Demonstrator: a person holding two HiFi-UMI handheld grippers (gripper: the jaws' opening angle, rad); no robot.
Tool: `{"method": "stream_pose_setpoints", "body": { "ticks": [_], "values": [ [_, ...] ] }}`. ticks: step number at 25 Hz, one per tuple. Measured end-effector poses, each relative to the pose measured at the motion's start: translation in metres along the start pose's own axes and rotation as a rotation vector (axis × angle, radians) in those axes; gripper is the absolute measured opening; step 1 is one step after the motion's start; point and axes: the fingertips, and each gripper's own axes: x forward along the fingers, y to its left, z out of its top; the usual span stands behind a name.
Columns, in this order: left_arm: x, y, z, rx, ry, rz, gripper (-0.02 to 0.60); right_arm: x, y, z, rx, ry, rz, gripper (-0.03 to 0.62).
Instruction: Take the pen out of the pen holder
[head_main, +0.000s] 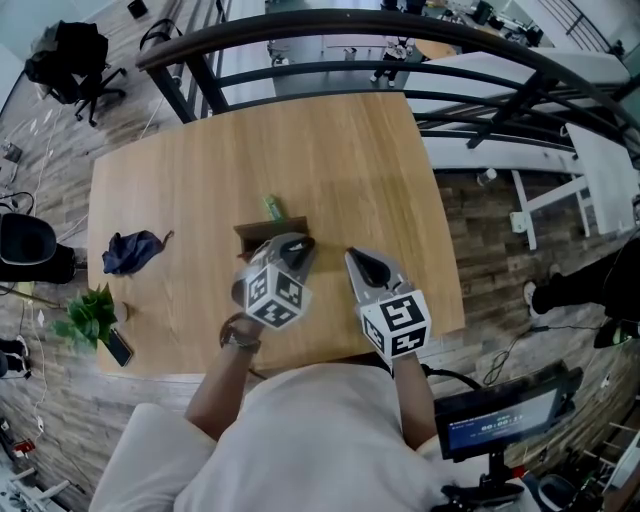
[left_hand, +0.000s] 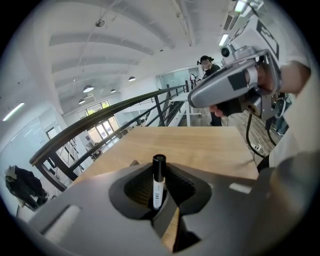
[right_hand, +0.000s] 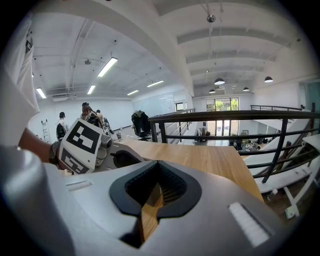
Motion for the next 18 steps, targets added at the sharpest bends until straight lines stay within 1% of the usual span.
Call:
{"method": "stream_pose_setpoints", "body": {
  "ticks": [4, 10, 18],
  "values": [
    [-0.008, 0.005, 0.007, -0.057, -0.037, 0.006, 0.071, -0.001, 0.001, 0.007, -0.012, -0.011, 0.003, 0.003],
    [-0.022, 0.012, 0.017, -0.104, -0.08, 0.025, 0.071, -0.002, 0.003, 0.02, -0.03, -0.034, 0.012, 0.002],
    [-0.046, 0.024, 0.036, -0.17, -0.164, 0.055, 0.071, -0.001, 0.009, 0.037, -0.062, -0.064, 0.036, 0.003]
  ]
}}
